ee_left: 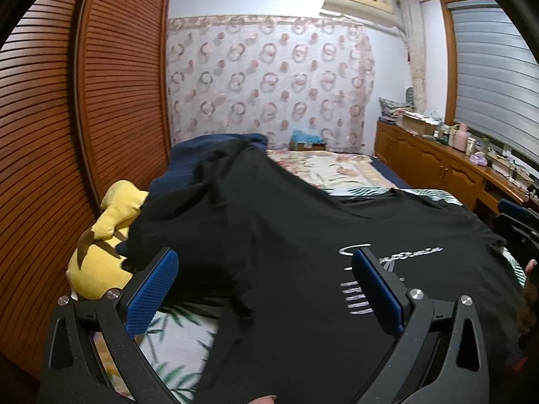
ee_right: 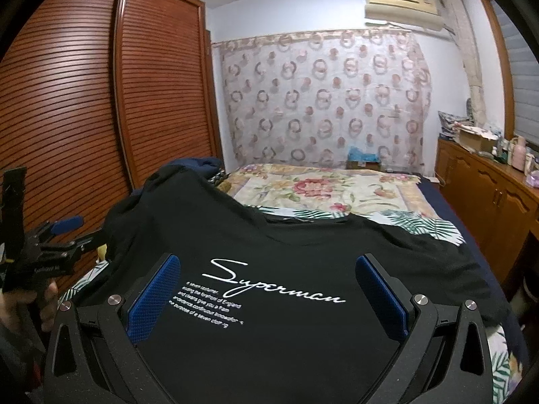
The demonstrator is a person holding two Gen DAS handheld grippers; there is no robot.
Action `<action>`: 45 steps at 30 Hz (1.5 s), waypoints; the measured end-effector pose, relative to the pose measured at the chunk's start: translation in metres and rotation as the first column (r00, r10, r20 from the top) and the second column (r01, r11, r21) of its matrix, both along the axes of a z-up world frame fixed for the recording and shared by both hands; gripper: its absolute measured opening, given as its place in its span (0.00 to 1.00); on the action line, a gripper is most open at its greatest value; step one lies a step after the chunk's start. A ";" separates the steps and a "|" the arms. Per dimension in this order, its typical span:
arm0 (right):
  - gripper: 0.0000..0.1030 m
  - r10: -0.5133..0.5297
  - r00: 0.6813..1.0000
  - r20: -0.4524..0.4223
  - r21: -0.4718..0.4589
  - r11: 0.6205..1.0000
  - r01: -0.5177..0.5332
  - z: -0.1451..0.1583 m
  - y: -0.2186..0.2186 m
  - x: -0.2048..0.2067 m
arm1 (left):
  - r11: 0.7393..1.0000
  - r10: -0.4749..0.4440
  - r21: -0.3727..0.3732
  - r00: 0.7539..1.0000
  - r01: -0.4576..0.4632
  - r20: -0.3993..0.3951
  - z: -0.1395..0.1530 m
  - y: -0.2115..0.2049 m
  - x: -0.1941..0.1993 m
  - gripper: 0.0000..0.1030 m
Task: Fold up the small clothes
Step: 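Grasp the side edge of the black T-shirt with the left gripper and lift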
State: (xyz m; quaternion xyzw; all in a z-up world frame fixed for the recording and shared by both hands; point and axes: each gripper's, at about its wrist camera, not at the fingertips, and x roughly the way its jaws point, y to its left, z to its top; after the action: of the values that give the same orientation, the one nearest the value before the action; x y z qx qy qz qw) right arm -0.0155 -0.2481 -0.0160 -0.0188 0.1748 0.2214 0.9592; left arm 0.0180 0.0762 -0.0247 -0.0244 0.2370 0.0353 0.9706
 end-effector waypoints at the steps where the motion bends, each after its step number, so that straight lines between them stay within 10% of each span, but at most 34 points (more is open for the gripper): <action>1: 1.00 0.013 1.000 -0.005 -0.001 1.000 -0.013 0.000 0.000 0.003 | 1.000 0.005 0.001 1.000 -0.005 -0.003 -0.001 0.008 0.002 1.00; 11: 1.00 0.128 0.988 -0.084 -0.058 0.989 -0.133 -0.005 0.006 0.040 | 1.000 -0.007 -0.022 1.000 0.007 -0.010 0.001 0.059 0.013 1.00; 19: 1.00 0.164 0.979 -0.120 -0.081 0.981 -0.174 0.001 0.000 0.056 | 0.999 0.011 -0.030 0.999 -0.012 -0.048 0.000 0.097 0.043 0.64; 34: 1.00 0.169 0.977 -0.126 -0.059 0.982 -0.178 -0.008 0.006 0.046 | 0.999 -0.013 0.038 0.989 0.018 -0.148 -0.028 0.120 0.091 0.51; 39: 1.00 0.165 0.978 -0.132 -0.042 0.984 -0.171 -0.009 0.005 0.047 | 0.999 -0.043 -0.007 0.986 0.043 -0.163 -0.030 0.128 0.093 0.14; 45: 1.00 0.155 0.979 -0.135 -0.030 0.987 -0.160 -0.012 0.001 0.047 | 0.998 -0.059 0.010 0.994 0.060 -0.089 -0.009 0.119 0.078 0.04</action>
State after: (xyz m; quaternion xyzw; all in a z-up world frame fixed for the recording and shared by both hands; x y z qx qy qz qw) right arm 0.0318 -0.2474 -0.0276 -0.0374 0.2403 0.2937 0.9244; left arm 0.0960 0.1952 -0.0337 -0.0098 0.2802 0.0090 0.9598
